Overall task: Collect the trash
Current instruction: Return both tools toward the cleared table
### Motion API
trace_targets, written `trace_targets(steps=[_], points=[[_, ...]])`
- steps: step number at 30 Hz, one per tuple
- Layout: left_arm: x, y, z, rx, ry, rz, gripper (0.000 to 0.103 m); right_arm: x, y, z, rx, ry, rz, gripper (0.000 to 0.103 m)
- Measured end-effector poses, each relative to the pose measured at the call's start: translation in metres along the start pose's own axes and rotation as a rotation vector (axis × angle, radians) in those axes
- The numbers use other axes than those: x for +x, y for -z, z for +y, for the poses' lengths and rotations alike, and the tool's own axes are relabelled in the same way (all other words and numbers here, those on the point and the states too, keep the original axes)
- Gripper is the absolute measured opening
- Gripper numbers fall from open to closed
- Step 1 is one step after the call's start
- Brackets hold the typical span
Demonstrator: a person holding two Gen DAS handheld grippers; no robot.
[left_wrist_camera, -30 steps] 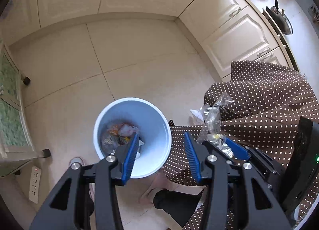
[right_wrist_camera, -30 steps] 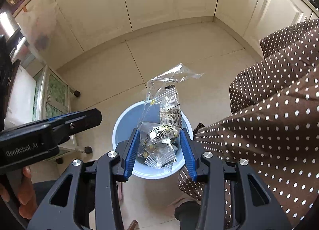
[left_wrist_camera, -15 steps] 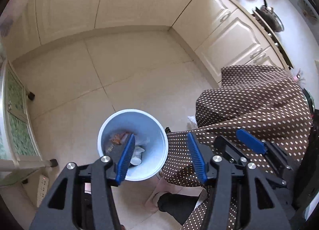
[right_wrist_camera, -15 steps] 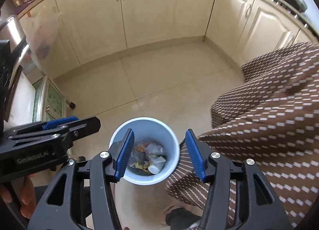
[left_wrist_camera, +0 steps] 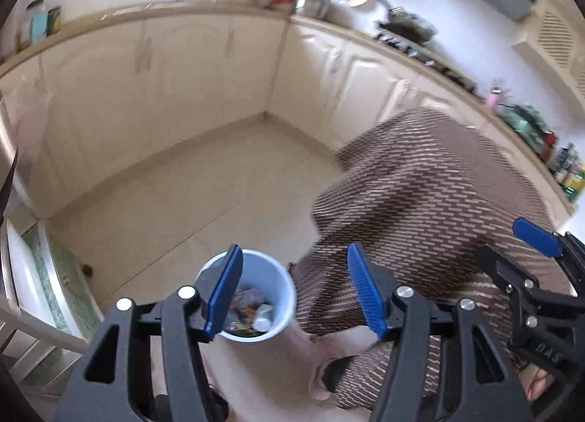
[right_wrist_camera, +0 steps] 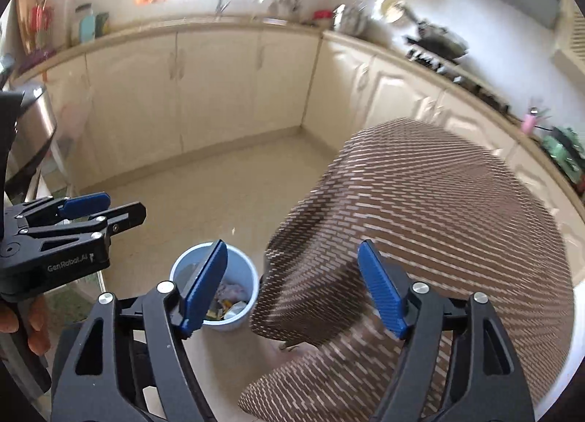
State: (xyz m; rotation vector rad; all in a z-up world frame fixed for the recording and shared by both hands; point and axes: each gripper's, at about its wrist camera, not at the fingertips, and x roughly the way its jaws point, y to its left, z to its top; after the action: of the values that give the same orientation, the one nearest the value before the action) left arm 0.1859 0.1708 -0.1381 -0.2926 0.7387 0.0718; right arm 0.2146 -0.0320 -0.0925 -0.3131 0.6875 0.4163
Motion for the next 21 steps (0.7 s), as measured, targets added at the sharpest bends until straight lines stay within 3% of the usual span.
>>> trace_targets(steps=[5, 9, 11, 21], points=[[-0.059, 0.014, -0.036, 0.072, -0.002, -0.094, 0.061, -0.068, 0.02, -0.025, 0.043, 0.035, -0.082, 0.075], [-0.105, 0.02, -0.059, 0.111, 0.003, -0.179, 0.069, -0.113, 0.033, -0.039, 0.048, 0.083, -0.151, 0.078], [-0.127, 0.024, -0.074, 0.138, 0.009, -0.221, 0.07, -0.137, 0.04, -0.047, 0.067, 0.103, -0.191, 0.088], [-0.222, 0.052, -0.142, 0.254, 0.046, -0.379, 0.089, -0.234, 0.076, -0.067, 0.124, 0.201, -0.37, 0.096]])
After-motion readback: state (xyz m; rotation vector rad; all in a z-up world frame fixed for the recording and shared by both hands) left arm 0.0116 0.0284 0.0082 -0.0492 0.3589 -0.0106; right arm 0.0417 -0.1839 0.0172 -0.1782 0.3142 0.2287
